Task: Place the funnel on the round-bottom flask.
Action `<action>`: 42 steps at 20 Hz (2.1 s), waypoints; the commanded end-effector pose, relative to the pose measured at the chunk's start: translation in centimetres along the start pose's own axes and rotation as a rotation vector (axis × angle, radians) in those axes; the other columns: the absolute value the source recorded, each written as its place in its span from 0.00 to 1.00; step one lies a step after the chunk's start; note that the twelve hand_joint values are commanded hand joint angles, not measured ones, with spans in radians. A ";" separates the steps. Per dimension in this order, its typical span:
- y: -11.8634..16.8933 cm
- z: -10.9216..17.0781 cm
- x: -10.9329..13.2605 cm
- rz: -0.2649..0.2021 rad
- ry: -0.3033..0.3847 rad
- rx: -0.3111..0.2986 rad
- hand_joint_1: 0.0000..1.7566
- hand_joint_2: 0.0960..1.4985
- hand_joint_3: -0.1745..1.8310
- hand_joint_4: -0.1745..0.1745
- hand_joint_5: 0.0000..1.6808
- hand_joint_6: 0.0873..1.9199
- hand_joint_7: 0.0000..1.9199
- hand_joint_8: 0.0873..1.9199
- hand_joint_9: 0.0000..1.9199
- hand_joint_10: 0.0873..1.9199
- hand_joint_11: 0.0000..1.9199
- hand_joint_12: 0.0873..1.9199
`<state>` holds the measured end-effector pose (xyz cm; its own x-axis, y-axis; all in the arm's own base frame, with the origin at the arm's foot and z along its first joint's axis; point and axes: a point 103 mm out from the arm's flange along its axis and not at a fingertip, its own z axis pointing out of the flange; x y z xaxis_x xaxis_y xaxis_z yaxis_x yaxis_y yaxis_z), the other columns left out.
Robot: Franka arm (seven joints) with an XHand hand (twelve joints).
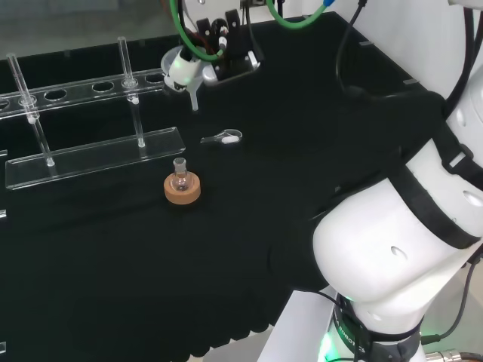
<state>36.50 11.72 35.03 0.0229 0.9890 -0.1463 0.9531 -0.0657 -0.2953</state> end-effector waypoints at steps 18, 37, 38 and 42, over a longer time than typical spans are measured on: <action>3.6 6.5 4.4 -0.080 0.000 0.090 0.45 0.50 0.36 0.43 0.36 0.26 0.41 0.32 0.57 0.17 0.32 0.63; 6.0 9.0 4.3 -0.102 0.037 0.100 0.45 0.50 0.36 0.42 0.35 0.26 0.40 0.33 0.56 0.17 0.33 0.63; 6.0 9.1 4.3 -0.101 0.038 0.102 0.45 0.50 0.36 0.42 0.35 0.26 0.40 0.33 0.56 0.17 0.33 0.63; 6.1 9.3 4.1 -0.101 0.045 0.103 0.45 0.50 0.36 0.42 0.35 0.26 0.40 0.33 0.56 0.17 0.33 0.63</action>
<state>39.57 14.31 23.98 -0.0578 0.9956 -0.0740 0.9152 0.0233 -0.4023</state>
